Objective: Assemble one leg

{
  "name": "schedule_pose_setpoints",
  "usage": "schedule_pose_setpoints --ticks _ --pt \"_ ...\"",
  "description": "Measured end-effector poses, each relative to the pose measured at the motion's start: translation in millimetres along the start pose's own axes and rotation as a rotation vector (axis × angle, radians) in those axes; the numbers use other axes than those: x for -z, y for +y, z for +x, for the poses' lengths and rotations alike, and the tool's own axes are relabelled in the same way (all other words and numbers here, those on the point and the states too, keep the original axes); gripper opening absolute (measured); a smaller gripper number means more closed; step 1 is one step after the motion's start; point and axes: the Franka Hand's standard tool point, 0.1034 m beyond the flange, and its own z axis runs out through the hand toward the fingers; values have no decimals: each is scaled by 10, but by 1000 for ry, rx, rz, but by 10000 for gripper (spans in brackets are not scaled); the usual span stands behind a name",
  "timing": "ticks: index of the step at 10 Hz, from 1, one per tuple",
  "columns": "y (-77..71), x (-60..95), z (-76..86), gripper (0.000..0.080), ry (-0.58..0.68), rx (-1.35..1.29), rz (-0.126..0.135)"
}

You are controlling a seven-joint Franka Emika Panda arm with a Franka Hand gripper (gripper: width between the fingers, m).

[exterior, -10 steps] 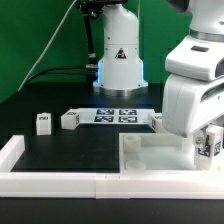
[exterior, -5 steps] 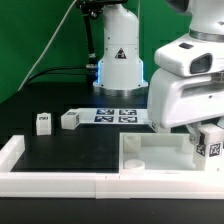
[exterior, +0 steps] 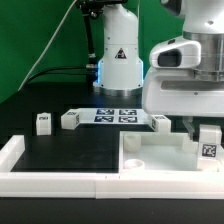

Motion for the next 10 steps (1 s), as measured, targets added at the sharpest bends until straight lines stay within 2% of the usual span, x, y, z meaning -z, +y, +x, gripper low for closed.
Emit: schedule_pose_setpoints --ticks 3,6,7,8,9,10 --pt "117 11 28 297 11 -243 -20" --pt "289 32 72 309 37 -499 -60" --pt "302 30 76 416 40 -528 -62" --pt "290 25 74 416 41 -514 -61" --pt "291 24 74 571 41 -514 -61" --pt "290 21 72 625 40 -513 -62"
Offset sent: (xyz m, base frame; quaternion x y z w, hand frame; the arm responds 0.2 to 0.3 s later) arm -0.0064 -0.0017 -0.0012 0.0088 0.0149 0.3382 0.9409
